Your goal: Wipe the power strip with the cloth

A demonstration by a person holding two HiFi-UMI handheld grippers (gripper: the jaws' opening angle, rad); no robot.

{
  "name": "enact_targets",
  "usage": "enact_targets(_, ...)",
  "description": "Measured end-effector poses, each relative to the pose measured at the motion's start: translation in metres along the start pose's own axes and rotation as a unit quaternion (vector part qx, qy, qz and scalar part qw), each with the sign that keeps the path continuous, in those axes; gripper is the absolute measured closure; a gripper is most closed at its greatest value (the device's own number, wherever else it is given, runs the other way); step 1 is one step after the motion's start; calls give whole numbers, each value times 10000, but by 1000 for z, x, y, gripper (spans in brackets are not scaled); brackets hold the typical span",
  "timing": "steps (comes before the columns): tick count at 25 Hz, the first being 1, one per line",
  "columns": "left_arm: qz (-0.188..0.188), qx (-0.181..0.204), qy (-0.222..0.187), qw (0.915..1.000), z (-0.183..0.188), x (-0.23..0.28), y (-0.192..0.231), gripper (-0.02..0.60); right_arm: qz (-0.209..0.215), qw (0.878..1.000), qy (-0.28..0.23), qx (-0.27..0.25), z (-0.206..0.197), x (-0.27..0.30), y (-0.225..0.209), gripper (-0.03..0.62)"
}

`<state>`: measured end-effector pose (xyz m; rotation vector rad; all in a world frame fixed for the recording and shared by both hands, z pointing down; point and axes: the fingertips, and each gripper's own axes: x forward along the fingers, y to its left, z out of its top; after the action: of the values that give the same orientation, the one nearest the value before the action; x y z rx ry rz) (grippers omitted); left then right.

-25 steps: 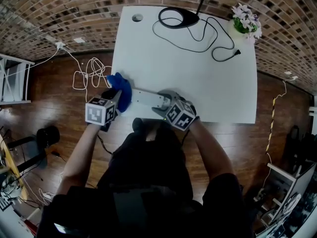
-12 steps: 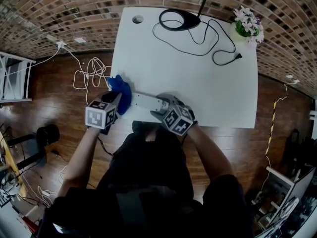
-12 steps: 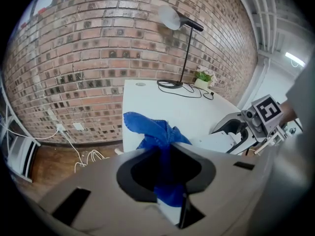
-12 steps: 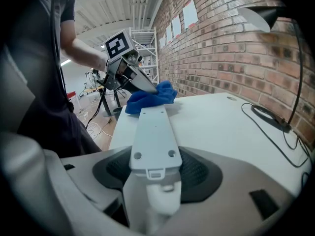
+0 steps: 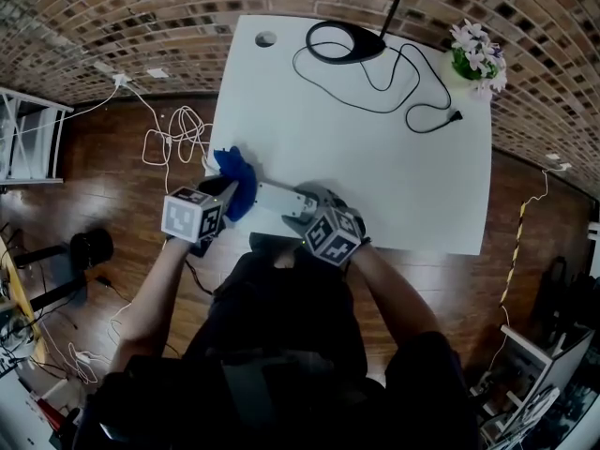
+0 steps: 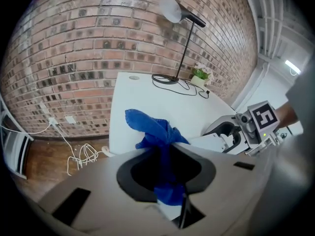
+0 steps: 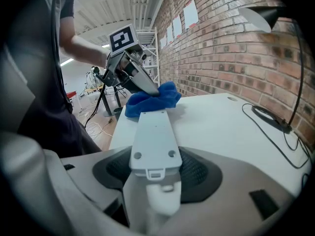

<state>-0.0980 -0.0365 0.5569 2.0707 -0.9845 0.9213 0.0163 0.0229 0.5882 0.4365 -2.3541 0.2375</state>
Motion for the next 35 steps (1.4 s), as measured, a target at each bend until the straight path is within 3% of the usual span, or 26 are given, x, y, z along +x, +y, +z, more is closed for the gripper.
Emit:
enact_targets(12,-474,541,-30,9974,7,26,-68,499,38,10000,9,-48,1,2,1,313)
enact_targets(15,-419,653,29,9970,12,24,-90,499,50,10000,1,-63,1,2,1,313)
enact_targets(20,-457,632,57,9969,13,25,-97,499,56,10000,-2,-75,0,1,0,313)
enact_targets(35,-810,1063,-52,9910,7,38,-133,499,44,9999,-9,-93,0,2,1,312)
